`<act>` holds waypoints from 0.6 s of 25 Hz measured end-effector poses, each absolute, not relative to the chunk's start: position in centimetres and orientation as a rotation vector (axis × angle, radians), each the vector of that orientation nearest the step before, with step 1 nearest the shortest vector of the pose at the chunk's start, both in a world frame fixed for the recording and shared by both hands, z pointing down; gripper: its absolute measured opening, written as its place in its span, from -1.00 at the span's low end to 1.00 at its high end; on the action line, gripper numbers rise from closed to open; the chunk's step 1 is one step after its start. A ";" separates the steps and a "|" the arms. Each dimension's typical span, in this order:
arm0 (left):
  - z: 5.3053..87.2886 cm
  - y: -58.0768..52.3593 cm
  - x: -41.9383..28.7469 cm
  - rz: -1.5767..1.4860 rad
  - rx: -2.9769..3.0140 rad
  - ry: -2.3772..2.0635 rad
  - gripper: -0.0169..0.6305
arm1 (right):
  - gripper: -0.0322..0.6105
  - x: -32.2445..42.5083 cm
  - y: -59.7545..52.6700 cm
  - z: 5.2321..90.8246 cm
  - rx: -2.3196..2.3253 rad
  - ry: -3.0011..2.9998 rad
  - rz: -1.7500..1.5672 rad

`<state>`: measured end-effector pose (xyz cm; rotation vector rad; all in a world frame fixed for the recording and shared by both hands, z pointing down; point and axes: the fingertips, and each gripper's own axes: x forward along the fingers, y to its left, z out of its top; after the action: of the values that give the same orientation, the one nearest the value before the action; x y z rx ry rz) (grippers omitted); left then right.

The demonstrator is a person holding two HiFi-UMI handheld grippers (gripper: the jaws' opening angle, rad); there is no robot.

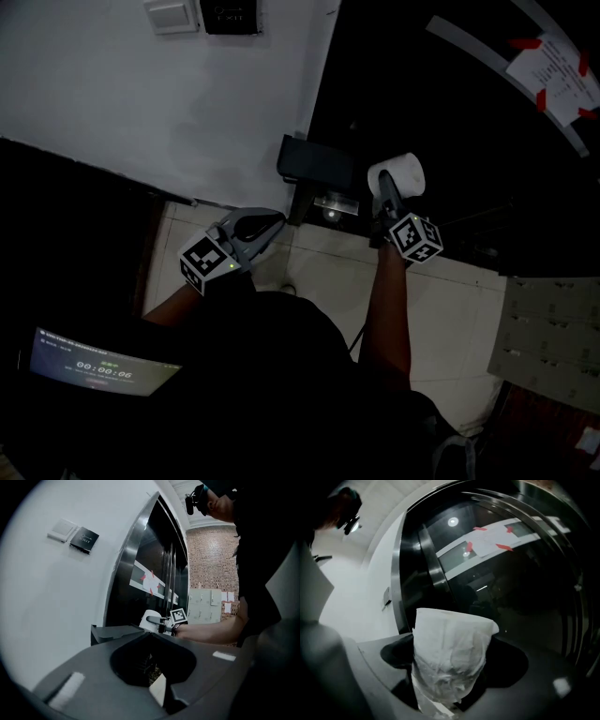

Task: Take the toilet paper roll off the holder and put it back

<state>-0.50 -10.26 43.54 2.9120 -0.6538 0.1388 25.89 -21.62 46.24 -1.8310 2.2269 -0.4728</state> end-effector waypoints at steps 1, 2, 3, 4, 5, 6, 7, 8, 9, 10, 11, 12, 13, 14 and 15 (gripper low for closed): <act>43.6 -10.3 -0.6 0.139 2.911 -0.656 -0.94 | 0.51 26.1 -21.5 47.0 -1.790 2.166 -0.534; 43.6 -10.3 -0.7 0.139 2.910 -0.658 -0.94 | 0.51 26.2 -21.4 47.9 -1.738 2.100 -0.598; 43.6 -10.3 -0.7 0.139 2.909 -0.659 -0.94 | 0.51 26.2 -21.3 48.7 -1.678 2.023 -0.669; 43.6 -10.3 -0.8 0.140 2.909 -0.660 -0.94 | 0.51 26.2 -21.2 49.6 -1.615 1.930 -0.743; 43.6 -10.3 -0.8 0.144 2.910 -0.661 -0.94 | 0.51 26.3 -20.9 50.6 -1.557 1.823 -0.815; 43.7 -10.3 -0.8 0.147 2.911 -0.661 -0.94 | 0.51 26.4 -20.6 51.8 -1.507 1.721 -0.876; 43.7 -10.2 -0.9 0.150 2.913 -0.659 -0.94 | 0.51 26.5 -20.4 52.8 -1.462 1.639 -0.919; 43.7 -10.2 -0.9 0.150 2.913 -0.657 -0.94 | 0.51 26.3 -20.2 53.8 -1.422 1.580 -0.950; 43.7 -10.2 -0.9 0.147 2.911 -0.658 -0.94 | 0.51 26.1 -20.1 54.6 -1.388 1.537 -0.974; 43.6 -10.2 -0.9 0.144 2.909 -0.659 -0.94 | 0.51 26.0 -20.0 55.4 -1.353 1.499 -0.995; 43.6 -10.2 -0.9 0.144 2.908 -0.659 -0.94 | 0.51 25.8 -19.9 56.2 -1.316 1.461 -1.013; 43.6 -10.2 -0.9 0.144 2.907 -0.658 -0.94 | 0.51 25.6 -19.8 56.8 -1.284 1.421 -1.031; 43.7 -10.2 -0.9 0.146 2.907 -0.658 -0.94 | 0.51 25.3 -19.7 57.4 -1.263 1.381 -1.051; 43.7 -10.2 -0.9 0.148 2.907 -0.658 -0.94 | 0.51 24.9 -19.6 57.8 -1.255 1.348 -1.068; 43.8 -10.1 -1.0 0.149 2.907 -0.657 -0.94 | 0.51 24.5 -19.5 58.0 -1.253 1.323 -1.081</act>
<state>-0.98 -10.14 43.76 2.9068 -0.6574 0.1490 24.52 -19.49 58.02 -1.2531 1.3226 -1.0812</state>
